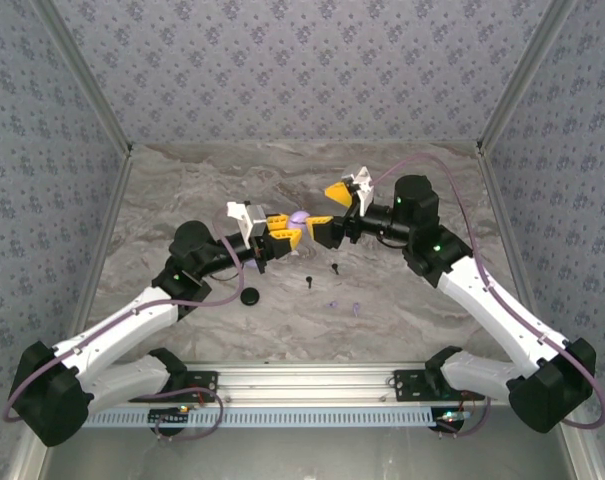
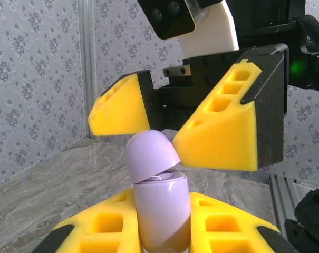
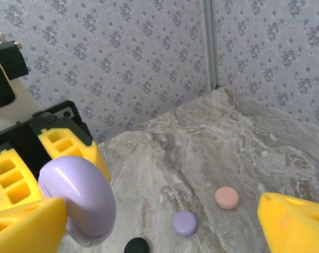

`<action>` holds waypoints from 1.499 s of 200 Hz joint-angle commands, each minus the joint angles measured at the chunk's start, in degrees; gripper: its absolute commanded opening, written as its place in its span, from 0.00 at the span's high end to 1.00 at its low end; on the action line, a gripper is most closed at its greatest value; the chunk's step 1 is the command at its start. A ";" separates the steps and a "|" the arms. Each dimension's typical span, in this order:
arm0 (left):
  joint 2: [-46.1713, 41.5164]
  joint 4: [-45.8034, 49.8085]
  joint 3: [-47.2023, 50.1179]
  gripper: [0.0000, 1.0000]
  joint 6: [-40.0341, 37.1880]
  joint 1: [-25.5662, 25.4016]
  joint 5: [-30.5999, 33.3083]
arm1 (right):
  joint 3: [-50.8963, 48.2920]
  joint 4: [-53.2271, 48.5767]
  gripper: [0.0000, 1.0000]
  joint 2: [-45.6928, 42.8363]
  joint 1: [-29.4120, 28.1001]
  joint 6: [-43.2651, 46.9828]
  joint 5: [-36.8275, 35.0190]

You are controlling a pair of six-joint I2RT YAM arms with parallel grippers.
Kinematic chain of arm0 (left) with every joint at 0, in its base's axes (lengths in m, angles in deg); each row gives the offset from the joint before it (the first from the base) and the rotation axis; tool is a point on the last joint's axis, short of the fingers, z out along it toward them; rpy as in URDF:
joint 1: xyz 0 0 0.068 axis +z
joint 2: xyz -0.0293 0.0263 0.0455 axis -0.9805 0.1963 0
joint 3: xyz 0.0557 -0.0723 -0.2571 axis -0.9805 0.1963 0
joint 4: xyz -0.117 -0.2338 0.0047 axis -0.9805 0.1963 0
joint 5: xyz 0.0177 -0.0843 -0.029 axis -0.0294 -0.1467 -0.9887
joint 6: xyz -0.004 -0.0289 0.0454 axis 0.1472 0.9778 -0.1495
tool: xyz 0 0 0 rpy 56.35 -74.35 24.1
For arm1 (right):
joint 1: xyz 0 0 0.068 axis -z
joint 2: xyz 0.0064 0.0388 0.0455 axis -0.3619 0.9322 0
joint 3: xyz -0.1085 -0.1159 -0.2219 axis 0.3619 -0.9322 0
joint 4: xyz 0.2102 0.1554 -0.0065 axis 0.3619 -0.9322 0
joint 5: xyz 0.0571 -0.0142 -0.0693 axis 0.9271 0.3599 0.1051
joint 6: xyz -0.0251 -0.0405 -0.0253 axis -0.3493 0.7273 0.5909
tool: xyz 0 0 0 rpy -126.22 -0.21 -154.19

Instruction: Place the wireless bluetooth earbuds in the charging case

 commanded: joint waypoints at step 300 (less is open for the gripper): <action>-6.33 5.49 1.76 1.00 -5.75 -0.53 5.43 | -6.21 -36.00 0.41 21.29 -9.18 -18.98 -21.49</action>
